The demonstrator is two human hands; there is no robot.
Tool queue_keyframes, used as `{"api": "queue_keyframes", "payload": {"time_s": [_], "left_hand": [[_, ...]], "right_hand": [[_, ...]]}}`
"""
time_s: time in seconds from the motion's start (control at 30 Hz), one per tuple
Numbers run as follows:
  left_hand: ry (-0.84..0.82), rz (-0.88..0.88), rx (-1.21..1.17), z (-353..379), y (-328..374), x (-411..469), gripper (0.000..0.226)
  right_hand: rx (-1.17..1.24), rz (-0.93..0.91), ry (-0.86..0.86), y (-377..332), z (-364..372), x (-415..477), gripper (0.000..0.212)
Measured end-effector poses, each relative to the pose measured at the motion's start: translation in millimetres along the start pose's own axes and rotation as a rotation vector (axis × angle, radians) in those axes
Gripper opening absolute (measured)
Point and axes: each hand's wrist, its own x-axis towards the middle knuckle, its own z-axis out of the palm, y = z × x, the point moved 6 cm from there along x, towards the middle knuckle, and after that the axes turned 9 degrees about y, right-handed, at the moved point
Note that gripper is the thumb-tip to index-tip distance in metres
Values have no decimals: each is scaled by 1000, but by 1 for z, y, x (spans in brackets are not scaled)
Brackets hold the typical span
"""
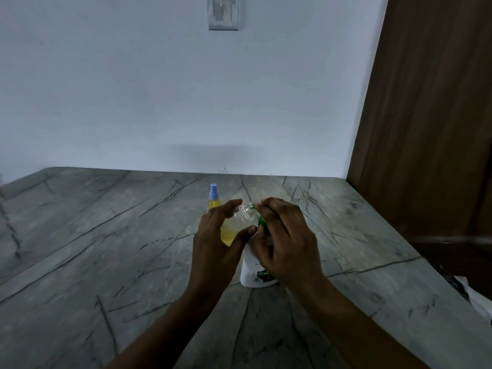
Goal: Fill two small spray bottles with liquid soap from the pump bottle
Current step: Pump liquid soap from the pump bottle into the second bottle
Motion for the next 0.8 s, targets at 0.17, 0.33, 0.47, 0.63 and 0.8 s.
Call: {"api": "queue_keyframes", "payload": {"time_s": [0.17,0.33,0.47,0.63,0.8], "left_hand": [[-13,8,22,1,-6,-3,51],[-13,14,20,1,-7,-5,51],[-11,18,21,0,-6,-3,52],[3,37,3,0,1,0,53],[17,43,6,-1,3,2,52]], "right_hand": [[39,-2,19,1,2,-8,34],[61,3,26,1,2,-10,35],[53,2,-3,2,1,-6,34],[22,-74,2,-2,-7,9,33],[7,-134,20,-2,-8,9,35]]}}
